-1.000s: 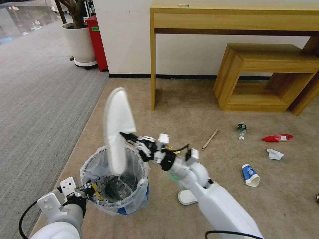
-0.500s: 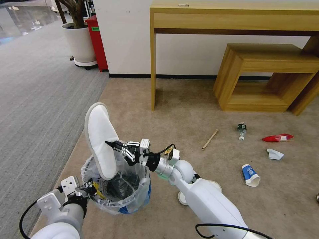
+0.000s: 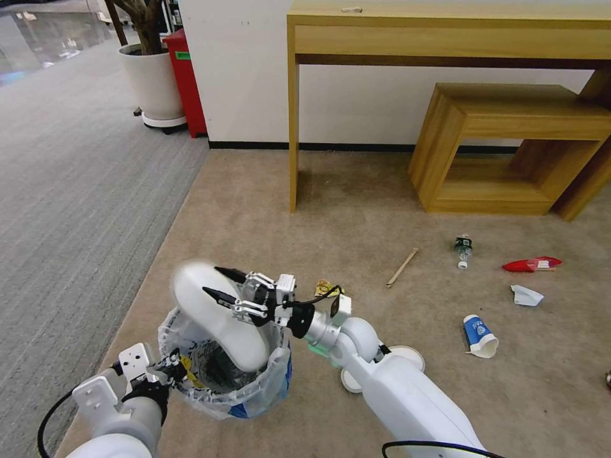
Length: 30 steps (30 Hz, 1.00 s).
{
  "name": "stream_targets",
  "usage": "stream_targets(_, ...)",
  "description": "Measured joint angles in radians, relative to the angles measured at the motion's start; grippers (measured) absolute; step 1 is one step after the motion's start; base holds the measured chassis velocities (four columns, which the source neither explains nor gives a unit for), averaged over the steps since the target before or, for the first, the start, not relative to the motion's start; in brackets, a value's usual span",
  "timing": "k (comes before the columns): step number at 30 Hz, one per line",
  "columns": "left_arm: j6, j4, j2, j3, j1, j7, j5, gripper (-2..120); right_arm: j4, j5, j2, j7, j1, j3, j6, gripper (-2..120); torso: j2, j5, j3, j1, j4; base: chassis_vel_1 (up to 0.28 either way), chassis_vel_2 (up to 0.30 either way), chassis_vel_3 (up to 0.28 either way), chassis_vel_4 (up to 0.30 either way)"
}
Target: Pick up the trash bin and place the garbage on the floor into it.
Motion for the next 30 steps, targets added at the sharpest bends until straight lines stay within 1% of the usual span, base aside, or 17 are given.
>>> stream_targets(1,0.000,0.000,0.001,-0.003,0.001,0.001,0.000,1,0.020,0.007,-0.012,0.015,-0.016,0.016,-0.003,75,0.000,0.0000,0.000,0.000,0.0000,0.000,0.000,0.000,0.000)
stream_targets(3,0.000,0.000,0.002,-0.004,0.001,0.001,0.000,1,0.033,0.009,-0.019,0.024,-0.025,0.024,-0.004,76,0.000,0.0000,0.000,0.000,0.0000,0.000,0.000,0.000,0.000)
stream_targets(5,0.000,0.000,0.007,-0.012,0.000,0.002,-0.001,1,0.103,0.010,-0.059,0.080,-0.072,0.077,-0.010,89,0.000,0.0001,0.000,0.000,0.0000,0.000,0.000,0.000,0.000)
stream_targets(6,0.000,0.000,0.007,-0.012,0.000,0.002,-0.001,1,0.103,0.010,-0.059,0.080,-0.072,0.077,-0.010,89,0.000,0.0001,0.000,0.000,0.0000,0.000,0.000,0.000,0.000)
stream_targets(9,0.000,0.000,0.013,-0.021,-0.004,0.003,-0.005,1,0.192,-0.030,-0.116,0.218,-0.138,0.157,-0.039,99,0.000,0.0000,0.000,0.000,-0.0001,0.000,0.000,0.000,0.000)
stream_targets(10,0.000,0.000,0.013,-0.021,-0.004,0.003,-0.005,1,0.192,-0.030,-0.116,0.218,-0.138,0.157,-0.039,99,0.000,0.0000,0.000,0.000,-0.0001,0.000,0.000,0.000,0.000)
stream_targets(12,0.000,0.000,0.018,-0.033,-0.008,0.003,-0.014,1,0.247,-0.042,-0.150,0.305,-0.189,0.213,-0.058,100,0.000,0.0002,0.000,0.000,-0.0002,0.000,0.000,0.000,0.000)
stream_targets(14,0.000,0.000,0.020,-0.038,-0.010,0.003,-0.019,1,0.265,-0.044,-0.162,0.331,-0.212,0.238,-0.065,100,0.000,-0.0002,0.000,0.000,-0.0001,0.000,0.000,0.000,0.000)
stream_targets(16,0.000,0.000,0.024,-0.047,-0.015,0.002,-0.028,1,0.323,-0.060,-0.193,0.399,-0.280,0.320,-0.085,100,0.000,0.0002,0.000,0.000,-0.0001,0.000,0.000,0.000,0.000)
stream_targets(18,0.000,0.000,0.020,-0.047,-0.020,0.001,-0.028,1,0.390,-0.084,-0.213,0.518,-0.358,0.406,-0.141,100,0.000,0.0002,0.000,0.000,-0.0001,0.000,0.000,0.000,0.000)
stream_targets(19,0.000,0.000,0.020,-0.047,-0.020,0.001,-0.028,1,0.390,-0.084,-0.213,0.518,-0.358,0.406,-0.141,100,0.000,0.0002,0.000,0.000,-0.0001,0.000,0.000,0.000,0.000)
stream_targets(20,0.000,0.000,0.015,-0.041,-0.021,0.001,-0.029,1,0.436,-0.077,-0.216,0.615,-0.401,0.447,-0.187,100,0.000,0.0001,0.000,0.000,-0.0001,0.000,0.000,0.000,0.000)
stream_targets(22,0.000,0.000,0.011,-0.035,-0.020,0.001,-0.028,1,0.487,-0.061,-0.210,0.730,-0.452,0.500,-0.242,100,0.000,-0.0001,0.000,0.000,-0.0002,0.000,0.000,0.000,0.000)
stream_targets(23,0.000,0.000,0.011,-0.035,-0.020,0.001,-0.028,1,0.487,-0.061,-0.210,0.730,-0.452,0.500,-0.242,100,0.000,-0.0001,0.000,0.000,-0.0002,0.000,0.000,0.000,0.000)
stream_targets(25,0.000,0.000,0.011,-0.035,-0.020,0.001,-0.029,1,0.529,-0.086,-0.181,0.844,-0.518,0.583,-0.290,100,0.000,0.0001,0.000,0.000,-0.0001,0.000,0.000,0.000,0.000)
stream_targets(28,0.000,0.000,0.014,-0.041,-0.022,0.001,-0.032,1,0.540,-0.110,-0.165,0.904,-0.548,0.624,-0.317,100,0.000,0.0000,0.000,0.000,-0.0001,0.000,0.000,0.000,0.000)
stream_targets(30,0.000,0.000,0.016,-0.049,-0.024,0.001,-0.040,1,0.549,-0.107,-0.160,0.997,-0.577,0.663,-0.353,100,0.000,-0.0001,0.000,0.000,-0.0001,0.000,0.000,0.000,0.000)
